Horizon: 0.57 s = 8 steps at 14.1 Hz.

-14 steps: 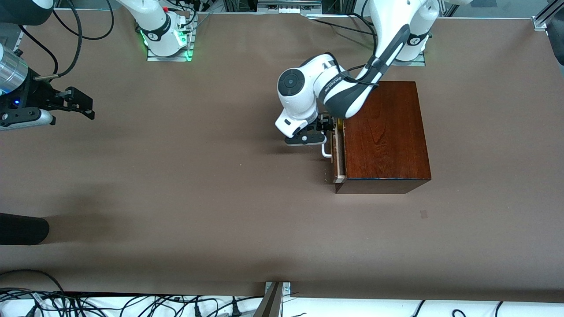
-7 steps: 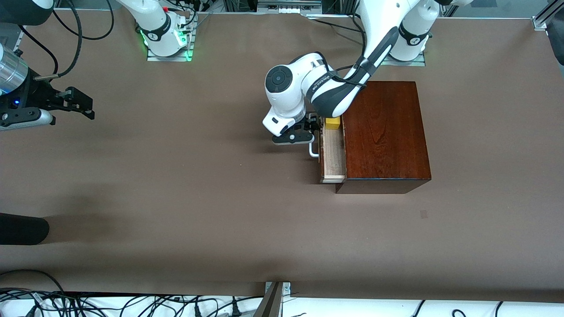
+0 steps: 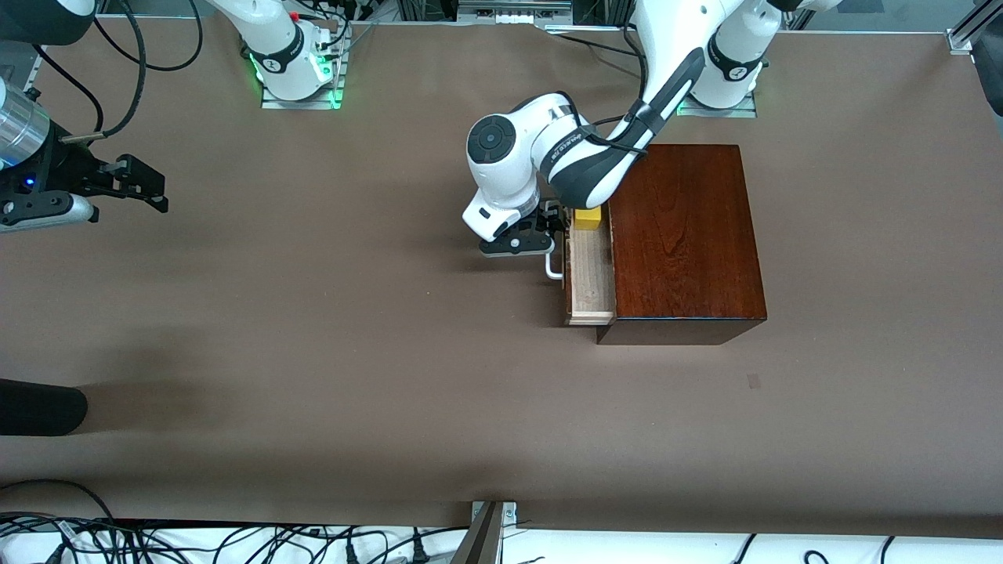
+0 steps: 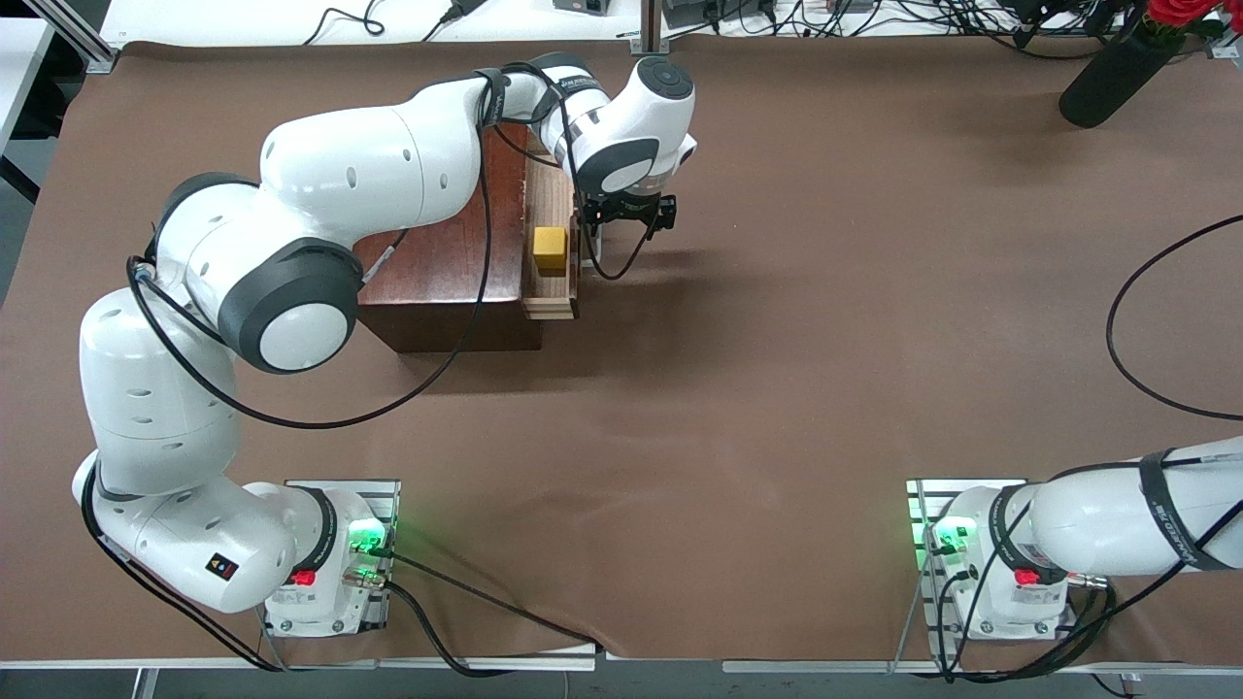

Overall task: Open drawer, take yellow block, close drawer
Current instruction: 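Pull the drawer handle outward with the left gripper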

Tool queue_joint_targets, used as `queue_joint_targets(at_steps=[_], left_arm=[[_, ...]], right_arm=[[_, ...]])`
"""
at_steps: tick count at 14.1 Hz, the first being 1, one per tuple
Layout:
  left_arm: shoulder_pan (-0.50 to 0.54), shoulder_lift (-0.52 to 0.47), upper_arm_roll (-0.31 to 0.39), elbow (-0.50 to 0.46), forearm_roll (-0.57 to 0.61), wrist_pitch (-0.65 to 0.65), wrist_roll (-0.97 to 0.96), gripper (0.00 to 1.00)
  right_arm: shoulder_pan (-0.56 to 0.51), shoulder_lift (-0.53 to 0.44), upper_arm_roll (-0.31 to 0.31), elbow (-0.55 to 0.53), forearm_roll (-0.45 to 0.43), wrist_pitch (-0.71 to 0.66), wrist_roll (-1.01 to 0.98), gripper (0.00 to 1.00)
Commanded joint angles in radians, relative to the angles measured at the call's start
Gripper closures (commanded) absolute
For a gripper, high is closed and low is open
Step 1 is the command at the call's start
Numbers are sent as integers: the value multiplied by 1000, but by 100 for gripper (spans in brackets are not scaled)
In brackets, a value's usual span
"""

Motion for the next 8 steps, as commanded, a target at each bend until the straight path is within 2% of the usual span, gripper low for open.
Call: queue_joint_targets(at_steps=[1,5,8], left_arm=[[-19,27,-7,108,-29,-35,2,0],[-19,3,-11,139,-30,-155,6,0],[14,-63,-10,139,-50,-213,73,0]], right_arm=[[-4,-1,3,15,11,-15,8,0],[-4,-1,1,15,11,-15,11,0],[-4,-1,1,15,11,-15,11,0]])
